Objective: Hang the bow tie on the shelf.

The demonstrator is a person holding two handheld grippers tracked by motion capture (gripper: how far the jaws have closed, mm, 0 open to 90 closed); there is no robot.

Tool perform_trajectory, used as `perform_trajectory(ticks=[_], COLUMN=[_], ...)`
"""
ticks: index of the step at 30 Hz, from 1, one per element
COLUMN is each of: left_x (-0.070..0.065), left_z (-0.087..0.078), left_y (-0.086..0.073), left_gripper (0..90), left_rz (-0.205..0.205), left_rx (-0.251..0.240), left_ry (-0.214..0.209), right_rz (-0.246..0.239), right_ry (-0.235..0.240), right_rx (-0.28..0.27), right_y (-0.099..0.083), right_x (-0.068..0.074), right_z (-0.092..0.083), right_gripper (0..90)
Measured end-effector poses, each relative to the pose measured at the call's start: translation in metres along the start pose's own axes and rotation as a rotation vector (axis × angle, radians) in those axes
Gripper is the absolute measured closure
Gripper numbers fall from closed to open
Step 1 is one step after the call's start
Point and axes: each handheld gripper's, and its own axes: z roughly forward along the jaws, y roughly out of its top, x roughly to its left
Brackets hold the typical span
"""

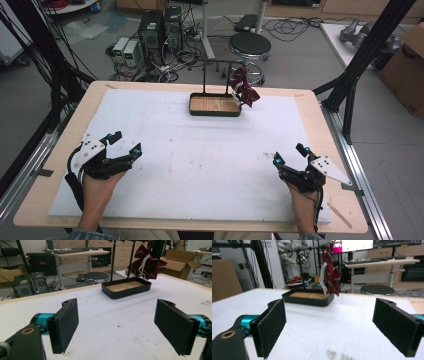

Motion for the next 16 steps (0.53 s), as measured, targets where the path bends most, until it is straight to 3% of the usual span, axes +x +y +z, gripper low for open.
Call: perform_trajectory(ticks=[5, 16], left_x=[0.0, 0.0], left_z=[0.001, 0.0], left_y=[-0.001, -0.001], left_gripper=[20.0, 20.0], left_rz=[0.002, 0.005], left_rx=[0.006, 0.01], left_ry=[0.001, 0.005], right_rz=[0.006, 0.008], right_ry=[-0.003, -0.008], right_rx=[0.021, 0.028], right_y=[-0.013, -0.015], right_x=[0.002, 0.005], right_z=[-0.002, -0.003], right_gripper=[10.6, 10.6])
